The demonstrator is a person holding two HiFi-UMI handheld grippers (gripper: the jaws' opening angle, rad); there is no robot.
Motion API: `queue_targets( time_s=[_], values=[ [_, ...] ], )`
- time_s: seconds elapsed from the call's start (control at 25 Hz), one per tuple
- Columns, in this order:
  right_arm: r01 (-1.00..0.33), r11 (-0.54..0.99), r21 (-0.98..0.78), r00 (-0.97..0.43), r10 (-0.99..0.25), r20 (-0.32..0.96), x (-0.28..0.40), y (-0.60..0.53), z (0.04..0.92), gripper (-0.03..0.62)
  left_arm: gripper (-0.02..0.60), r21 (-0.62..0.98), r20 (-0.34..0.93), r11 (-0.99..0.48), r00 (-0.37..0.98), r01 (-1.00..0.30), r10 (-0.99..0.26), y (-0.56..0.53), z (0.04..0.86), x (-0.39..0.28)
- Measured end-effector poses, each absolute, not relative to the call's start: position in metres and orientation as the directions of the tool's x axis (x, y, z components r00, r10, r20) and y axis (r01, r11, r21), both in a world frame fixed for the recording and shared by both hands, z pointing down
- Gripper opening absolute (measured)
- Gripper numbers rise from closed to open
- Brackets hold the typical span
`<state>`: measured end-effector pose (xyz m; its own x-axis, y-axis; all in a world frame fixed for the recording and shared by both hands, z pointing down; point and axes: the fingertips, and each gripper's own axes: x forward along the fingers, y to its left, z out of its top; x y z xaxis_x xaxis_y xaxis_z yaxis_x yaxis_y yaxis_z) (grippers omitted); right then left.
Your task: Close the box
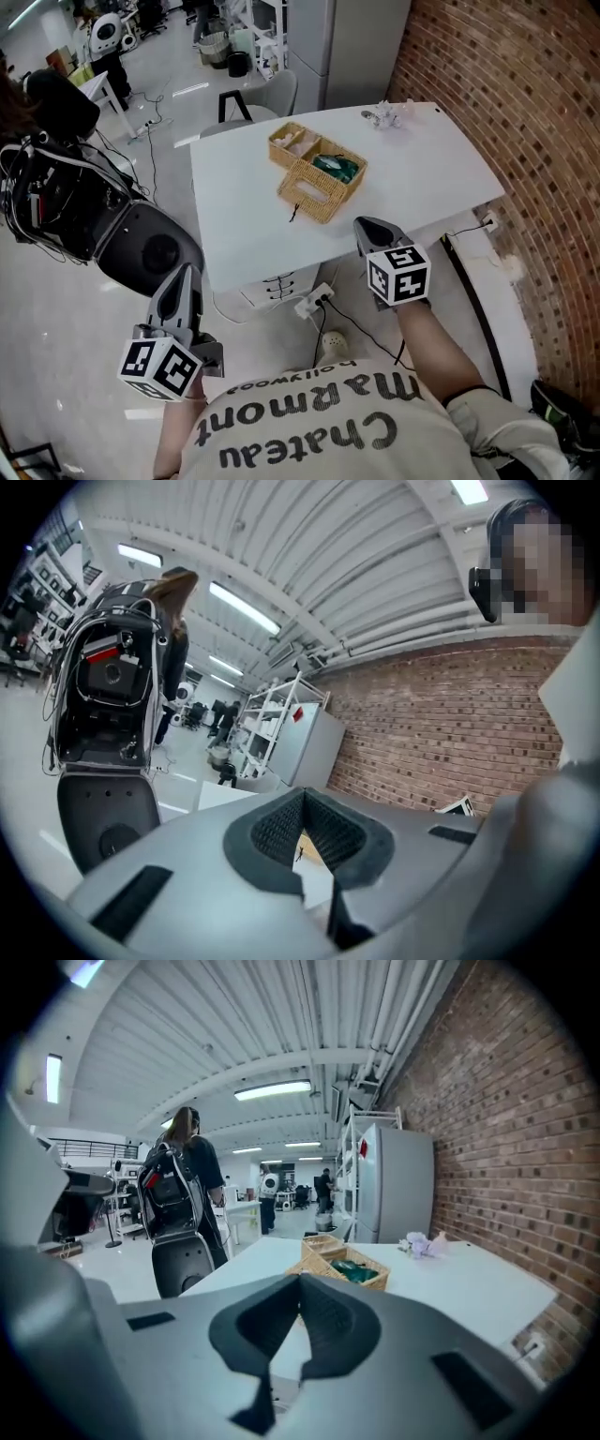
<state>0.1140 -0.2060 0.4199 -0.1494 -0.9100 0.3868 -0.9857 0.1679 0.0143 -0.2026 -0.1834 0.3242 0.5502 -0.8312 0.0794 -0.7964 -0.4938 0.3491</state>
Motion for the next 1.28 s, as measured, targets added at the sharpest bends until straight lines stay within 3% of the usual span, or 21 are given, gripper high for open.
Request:
queue_targets(
  time_s=[0.28,0.76,1.04,1.28],
  values=[
    [-0.938,0.329,0.104,-0.242,-0.843,0.481,0.137,-0.245,0.439,0.034,0.002,0.355,0.118,-0.424,0.490,-0.833,-0.864,-0.201,0.330,-0.174],
    [-0.688,0.618,0.381,-0.280,-0.710,0.646,0.162,-0.294,0.502,0.097,0.002,0.372,0.096,-0.309,0.367,-0.876,-0.925,-0.219,0.348,-0.139],
    [-0.455,0.741,0.493,-0.279,-0.645,0.711,0.158,-0.308,0.531,0.143,0.002,0.375,0.092,-0.243,0.297,-0.895,-0.950,-0.213,0.355,-0.132],
    [-0.173,0.760,0.626,-0.255,-0.649,0.717,0.152,-0.317,0.547,0.167,0.002,0.377,0.102,-0.180,0.234,-0.908,-0.967,-0.210,0.349,-0.134]
  ],
)
